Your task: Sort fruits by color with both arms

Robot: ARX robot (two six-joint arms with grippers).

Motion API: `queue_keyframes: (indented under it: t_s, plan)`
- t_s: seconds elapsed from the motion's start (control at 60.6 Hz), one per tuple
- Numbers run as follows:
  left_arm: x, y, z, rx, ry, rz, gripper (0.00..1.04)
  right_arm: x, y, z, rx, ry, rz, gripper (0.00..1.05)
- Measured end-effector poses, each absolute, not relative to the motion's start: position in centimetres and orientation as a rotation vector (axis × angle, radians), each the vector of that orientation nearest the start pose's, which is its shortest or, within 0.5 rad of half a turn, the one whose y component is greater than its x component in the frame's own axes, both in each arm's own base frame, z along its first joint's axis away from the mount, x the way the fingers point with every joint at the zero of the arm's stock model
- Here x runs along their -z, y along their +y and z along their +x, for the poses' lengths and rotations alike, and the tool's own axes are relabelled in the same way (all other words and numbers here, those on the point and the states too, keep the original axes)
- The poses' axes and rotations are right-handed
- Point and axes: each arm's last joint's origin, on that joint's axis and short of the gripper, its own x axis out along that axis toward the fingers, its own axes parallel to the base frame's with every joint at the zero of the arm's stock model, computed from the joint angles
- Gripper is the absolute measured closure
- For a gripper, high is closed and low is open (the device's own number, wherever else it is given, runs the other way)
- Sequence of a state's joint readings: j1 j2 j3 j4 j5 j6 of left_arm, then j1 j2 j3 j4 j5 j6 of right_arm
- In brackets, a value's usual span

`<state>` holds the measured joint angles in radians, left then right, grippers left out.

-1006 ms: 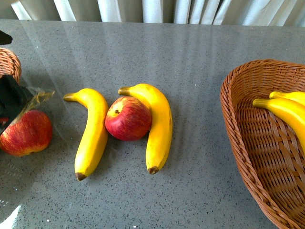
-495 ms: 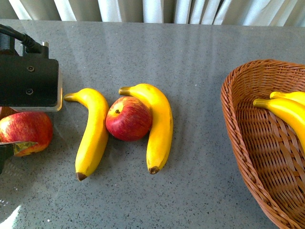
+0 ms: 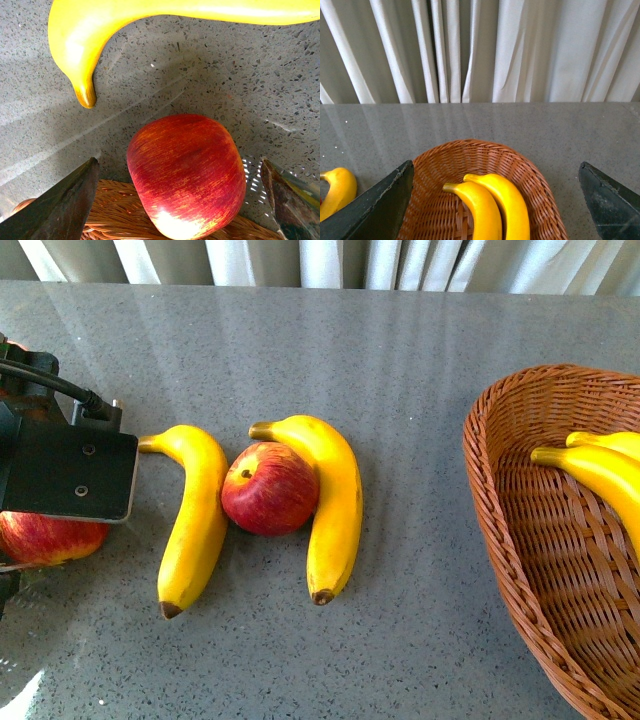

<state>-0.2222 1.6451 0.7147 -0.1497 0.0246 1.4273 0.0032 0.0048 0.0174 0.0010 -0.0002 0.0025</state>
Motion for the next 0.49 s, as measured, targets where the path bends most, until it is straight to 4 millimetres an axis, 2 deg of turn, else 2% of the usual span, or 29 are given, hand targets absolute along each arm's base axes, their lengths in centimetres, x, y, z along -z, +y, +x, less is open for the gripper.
queue_keyframes:
  t_s: [0.495]
  plan:
    - [-10.8,-5.9,27.8,0.94,0.801,1.385,0.09,-16.9,0.0,9.7,-0.003,-0.014,0.003,0.09]
